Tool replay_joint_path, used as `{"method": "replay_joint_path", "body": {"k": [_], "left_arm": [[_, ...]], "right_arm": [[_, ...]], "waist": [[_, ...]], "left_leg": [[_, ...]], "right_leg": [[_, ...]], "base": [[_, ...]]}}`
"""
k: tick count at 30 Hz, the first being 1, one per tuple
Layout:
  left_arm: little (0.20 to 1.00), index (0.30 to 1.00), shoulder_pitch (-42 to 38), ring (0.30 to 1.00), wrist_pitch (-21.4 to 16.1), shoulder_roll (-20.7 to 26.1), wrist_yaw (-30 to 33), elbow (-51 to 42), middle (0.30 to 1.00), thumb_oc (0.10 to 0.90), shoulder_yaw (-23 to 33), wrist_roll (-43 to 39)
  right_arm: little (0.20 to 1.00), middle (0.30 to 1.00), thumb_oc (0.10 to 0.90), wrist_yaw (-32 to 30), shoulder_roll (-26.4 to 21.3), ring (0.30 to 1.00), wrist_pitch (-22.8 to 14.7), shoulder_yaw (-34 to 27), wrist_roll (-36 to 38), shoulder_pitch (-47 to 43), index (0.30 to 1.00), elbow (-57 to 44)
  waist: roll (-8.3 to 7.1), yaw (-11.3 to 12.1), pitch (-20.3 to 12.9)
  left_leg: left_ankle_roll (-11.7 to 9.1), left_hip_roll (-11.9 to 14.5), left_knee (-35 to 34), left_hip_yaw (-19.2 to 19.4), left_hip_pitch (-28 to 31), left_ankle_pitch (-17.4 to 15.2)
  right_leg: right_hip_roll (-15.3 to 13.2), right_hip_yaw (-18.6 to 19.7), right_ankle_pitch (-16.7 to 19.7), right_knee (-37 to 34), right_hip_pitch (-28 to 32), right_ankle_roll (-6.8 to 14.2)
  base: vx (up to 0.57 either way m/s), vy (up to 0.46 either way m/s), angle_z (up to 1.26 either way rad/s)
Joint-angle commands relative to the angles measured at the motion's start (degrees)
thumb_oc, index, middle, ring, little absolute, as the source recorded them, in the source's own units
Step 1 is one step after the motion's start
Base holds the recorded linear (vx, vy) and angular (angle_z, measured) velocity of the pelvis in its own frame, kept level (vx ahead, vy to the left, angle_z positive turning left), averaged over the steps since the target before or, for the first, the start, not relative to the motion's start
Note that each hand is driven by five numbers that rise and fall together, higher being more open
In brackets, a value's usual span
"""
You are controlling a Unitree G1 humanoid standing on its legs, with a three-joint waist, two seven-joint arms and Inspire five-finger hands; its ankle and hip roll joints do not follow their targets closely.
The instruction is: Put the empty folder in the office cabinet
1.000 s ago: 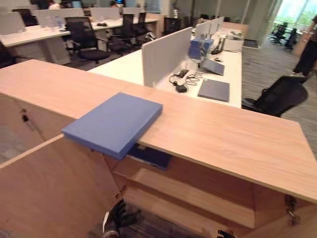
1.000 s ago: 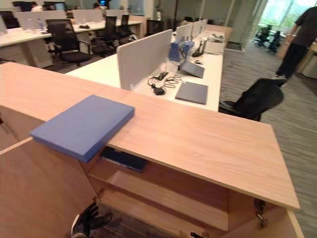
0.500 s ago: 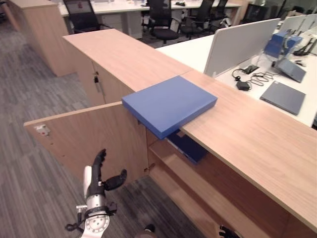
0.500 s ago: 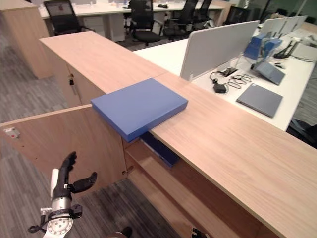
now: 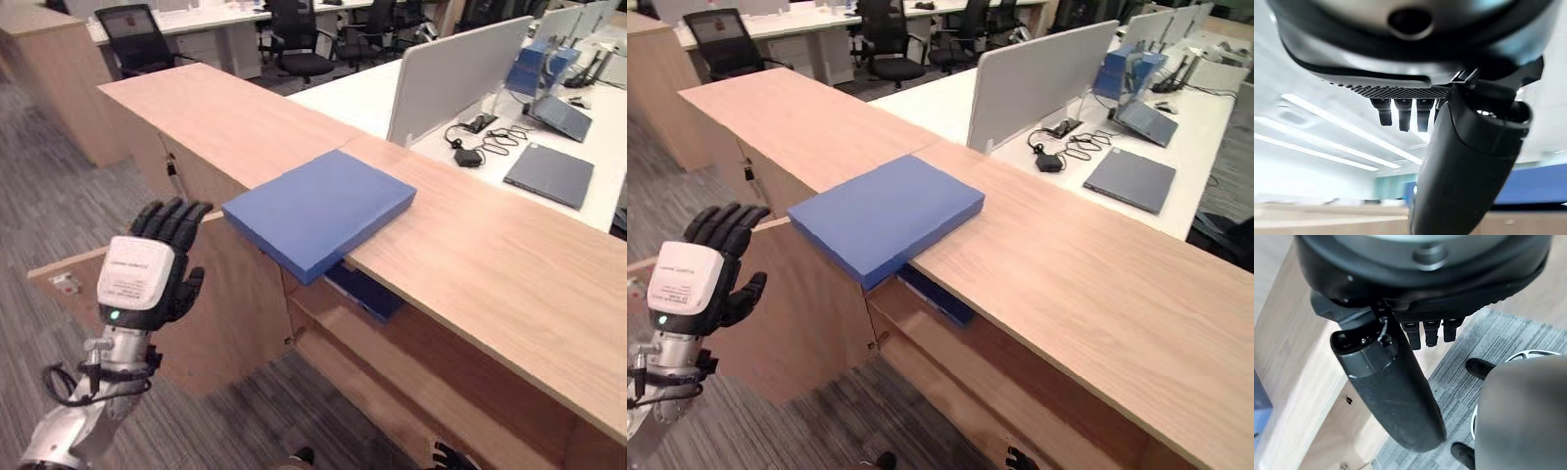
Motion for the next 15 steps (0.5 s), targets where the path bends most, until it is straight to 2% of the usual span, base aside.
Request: {"method": "replay_joint_path", "body": {"k": [1, 4, 15], "left_arm": [[0.900, 0.900, -6.7, 0.900, -1.2, 0.5, 1.0, -3.5, 0.900, 0.800, 0.8, 0.6], [0.900, 0.900, -8.1, 0.900, -1.5, 0.3, 0.1, -2.9, 0.900, 0.800, -0.8, 0.5], [0.900, 0.900, -10.4, 0.900, -2.0, -0.2, -1.1, -1.8, 0.900, 0.800, -2.9, -0.5]], "right_arm": [[0.900, 0.900, 0.800, 0.2, -2.3, 0.900, -3.5, 0.0, 1.6, -4.0, 0.900, -4.5], [0.900, 0.900, 0.800, 0.2, -1.9, 0.900, -3.5, -0.2, 2.0, -3.9, 0.900, -4.1], [0.900, 0.900, 0.800, -0.2, -1.6, 0.900, -3.5, -0.7, 2.6, -4.0, 0.900, -4.4]], "waist": [[-1.42, -1.1, -0.6], [-1.30, -2.2, -0.9], [-1.30, -3.8, -1.1]], "left_leg": [[-3.8, 0.7, 0.4, 2.8, -1.6, -2.3], [-3.6, 0.8, 0.3, 3.5, -1.1, -2.6], [-3.3, 1.2, 0.0, 5.0, -0.1, -3.2]], "right_leg": [[0.4, 2.8, -12.8, 2.7, 7.0, 2.3], [0.2, 3.8, -12.7, 2.6, 6.9, 2.4], [-0.1, 5.4, -12.2, 2.4, 6.7, 2.6]], "base": [[0.01, 0.039, -0.26], [0.01, 0.026, -0.14], [0.00, 0.019, -0.09]]}}
